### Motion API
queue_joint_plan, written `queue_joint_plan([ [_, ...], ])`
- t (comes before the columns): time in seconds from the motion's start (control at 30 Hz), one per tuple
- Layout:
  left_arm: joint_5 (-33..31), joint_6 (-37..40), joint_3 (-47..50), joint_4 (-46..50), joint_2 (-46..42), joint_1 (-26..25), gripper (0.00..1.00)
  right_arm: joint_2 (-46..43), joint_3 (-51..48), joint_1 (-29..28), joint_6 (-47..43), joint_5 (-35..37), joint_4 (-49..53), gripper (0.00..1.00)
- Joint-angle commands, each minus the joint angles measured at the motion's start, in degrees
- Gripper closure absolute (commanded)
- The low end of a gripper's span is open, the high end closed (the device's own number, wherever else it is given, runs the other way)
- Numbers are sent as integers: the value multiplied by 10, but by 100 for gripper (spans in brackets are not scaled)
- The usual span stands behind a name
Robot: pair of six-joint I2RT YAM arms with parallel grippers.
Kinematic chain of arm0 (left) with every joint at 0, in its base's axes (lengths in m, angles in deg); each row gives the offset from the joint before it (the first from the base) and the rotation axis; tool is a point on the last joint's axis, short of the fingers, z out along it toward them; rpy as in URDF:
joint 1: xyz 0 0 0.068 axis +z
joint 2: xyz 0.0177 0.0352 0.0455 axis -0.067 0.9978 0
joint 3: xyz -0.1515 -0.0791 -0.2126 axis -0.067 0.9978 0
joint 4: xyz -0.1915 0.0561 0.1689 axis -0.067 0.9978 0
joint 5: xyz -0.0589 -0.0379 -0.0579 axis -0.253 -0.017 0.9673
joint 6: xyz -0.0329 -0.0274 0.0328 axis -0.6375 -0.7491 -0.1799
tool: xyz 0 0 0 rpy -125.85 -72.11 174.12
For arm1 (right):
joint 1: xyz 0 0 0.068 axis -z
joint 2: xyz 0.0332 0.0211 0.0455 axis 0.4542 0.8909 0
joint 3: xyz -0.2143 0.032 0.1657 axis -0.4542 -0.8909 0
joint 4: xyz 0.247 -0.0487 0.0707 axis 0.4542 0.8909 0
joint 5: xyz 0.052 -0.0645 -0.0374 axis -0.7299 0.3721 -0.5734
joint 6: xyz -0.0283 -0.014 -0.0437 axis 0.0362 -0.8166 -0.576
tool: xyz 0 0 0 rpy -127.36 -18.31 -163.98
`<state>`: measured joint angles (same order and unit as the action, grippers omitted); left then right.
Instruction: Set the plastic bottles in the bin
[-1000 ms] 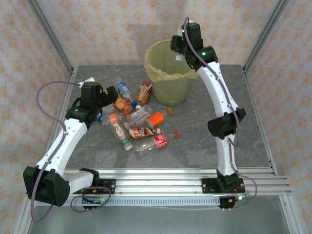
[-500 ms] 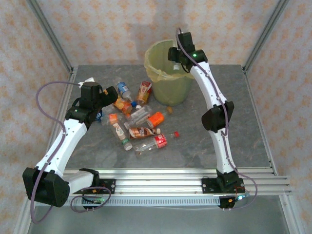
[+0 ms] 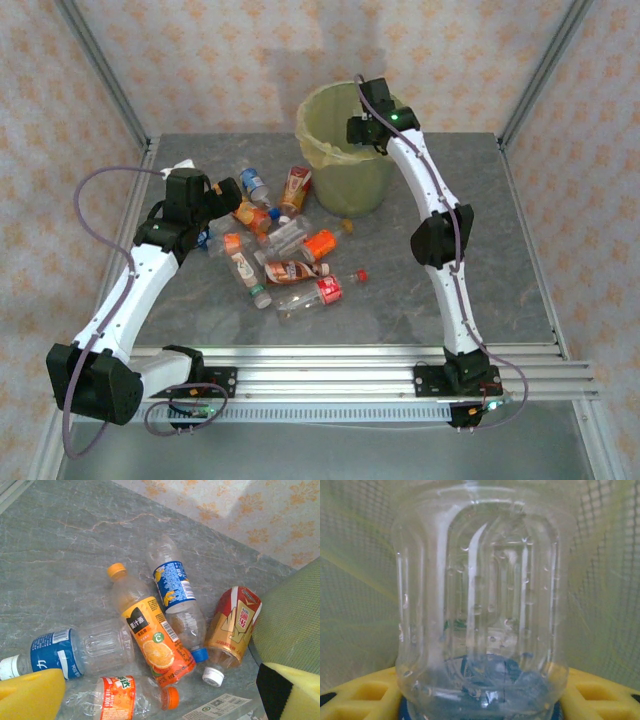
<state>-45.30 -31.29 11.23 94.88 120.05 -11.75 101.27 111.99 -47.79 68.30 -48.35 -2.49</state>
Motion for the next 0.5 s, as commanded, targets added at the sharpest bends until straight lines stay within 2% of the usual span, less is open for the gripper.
queue_joint_plan([
  [0.0,-16,8,-1,17,-11,-4,0,1,19,4,-18,9,49,57],
  [0.47,-18,5,-2,14,-10,-4,0,-12,21,5,-47,53,156,56],
])
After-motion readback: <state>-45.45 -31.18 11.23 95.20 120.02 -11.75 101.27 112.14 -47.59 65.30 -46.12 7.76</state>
